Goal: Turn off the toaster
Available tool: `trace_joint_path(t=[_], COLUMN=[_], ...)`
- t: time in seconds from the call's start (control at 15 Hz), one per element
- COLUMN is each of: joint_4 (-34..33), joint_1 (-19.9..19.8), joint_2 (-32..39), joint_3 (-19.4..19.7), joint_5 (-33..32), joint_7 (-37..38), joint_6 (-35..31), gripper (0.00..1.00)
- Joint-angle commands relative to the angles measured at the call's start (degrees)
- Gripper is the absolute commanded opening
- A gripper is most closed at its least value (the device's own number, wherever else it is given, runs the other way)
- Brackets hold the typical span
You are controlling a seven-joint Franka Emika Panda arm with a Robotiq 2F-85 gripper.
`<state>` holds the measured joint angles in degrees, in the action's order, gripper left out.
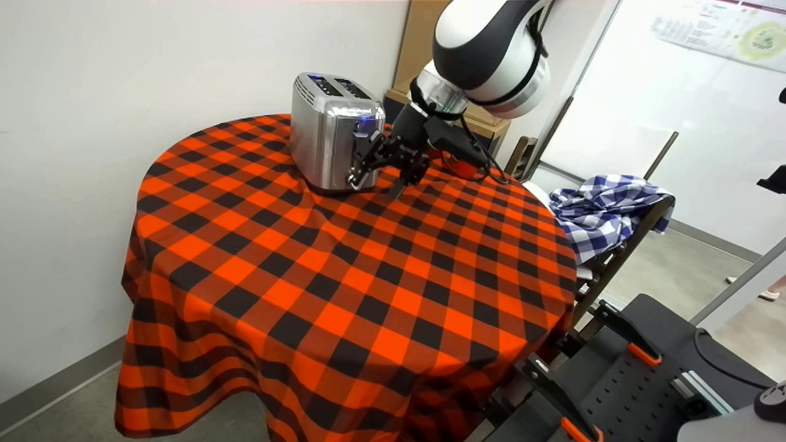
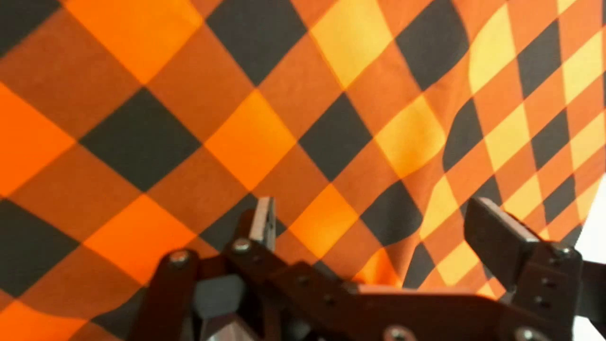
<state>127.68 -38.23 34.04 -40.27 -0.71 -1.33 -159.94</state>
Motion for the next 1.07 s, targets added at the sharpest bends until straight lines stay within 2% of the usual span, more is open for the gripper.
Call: trace_joint_path(t=[0.0, 0.13, 0.53, 0.6, 0.8, 1.0], joint_4=[5.61, 7.48, 11.17, 8.51, 10.14, 10.87], joint_1=[3.56, 5.22, 6.49, 17.48, 17.92, 17.87], joint_2=[-12.54, -18.15, -35.29, -28.79, -33.87, -34.45], joint_3=[1.24, 0.76, -3.72, 8.34, 7.6, 7.63], joint_5=[0.25, -0.98, -3.39, -0.52, -2.64, -2.92], joint_7=[4.12, 5.61, 7.66, 4.74, 6.83, 7.0], joint_6=[11.13, 16.94, 33.62, 29.81, 32.92, 32.94], gripper=[1.0, 1.0, 1.0, 1.0, 1.0, 1.0])
